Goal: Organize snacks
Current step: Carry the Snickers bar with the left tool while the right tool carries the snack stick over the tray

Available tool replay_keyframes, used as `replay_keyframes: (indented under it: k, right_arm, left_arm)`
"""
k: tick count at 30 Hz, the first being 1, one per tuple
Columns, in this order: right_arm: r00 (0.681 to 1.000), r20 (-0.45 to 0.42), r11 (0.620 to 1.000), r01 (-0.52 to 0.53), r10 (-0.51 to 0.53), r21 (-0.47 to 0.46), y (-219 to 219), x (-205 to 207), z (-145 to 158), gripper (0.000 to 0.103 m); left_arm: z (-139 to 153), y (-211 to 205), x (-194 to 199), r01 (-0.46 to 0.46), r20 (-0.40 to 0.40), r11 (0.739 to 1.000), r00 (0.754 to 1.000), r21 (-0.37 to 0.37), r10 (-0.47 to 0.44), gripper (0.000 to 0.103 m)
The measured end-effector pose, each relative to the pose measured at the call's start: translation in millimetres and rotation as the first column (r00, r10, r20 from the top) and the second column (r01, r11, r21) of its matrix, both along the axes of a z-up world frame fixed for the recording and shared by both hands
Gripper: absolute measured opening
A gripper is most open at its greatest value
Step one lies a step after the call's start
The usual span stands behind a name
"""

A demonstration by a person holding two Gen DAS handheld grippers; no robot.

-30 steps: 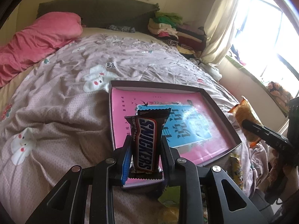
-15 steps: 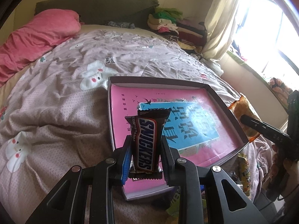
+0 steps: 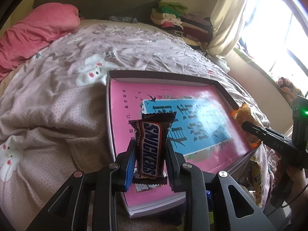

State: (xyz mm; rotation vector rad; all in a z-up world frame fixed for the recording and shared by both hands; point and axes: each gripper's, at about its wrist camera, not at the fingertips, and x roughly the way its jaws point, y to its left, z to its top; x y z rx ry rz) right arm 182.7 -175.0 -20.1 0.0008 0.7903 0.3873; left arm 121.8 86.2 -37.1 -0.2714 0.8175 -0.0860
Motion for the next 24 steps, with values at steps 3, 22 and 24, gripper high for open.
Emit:
replay_keyframes:
  k: [3, 22, 24]
  right_arm:
    - [1.0, -0.004, 1.0, 0.003, -0.004, -0.008, 0.2, 0.6, -3.6, 0.023]
    - [0.998, -0.043, 0.999, 0.038, -0.039, -0.022, -6.3, -1.5, -13.3, 0.024]
    - [0.998, -0.047, 0.999, 0.043, -0.044, -0.022, -7.3, -2.6, -13.3, 0.023]
  left_arm:
    - [-2.7, -1.9, 1.9, 0.013, -0.007, 1.0, 1.0, 0.003, -0.013, 0.029]
    - [-9.1, -5.6, 5.4, 0.05, -0.041, 0.999, 0.998, -0.009, -0.051, 0.029]
    - [-9.0, -6.0, 5.2, 0.05, -0.041, 0.999, 0.998, -0.01, -0.051, 0.029]
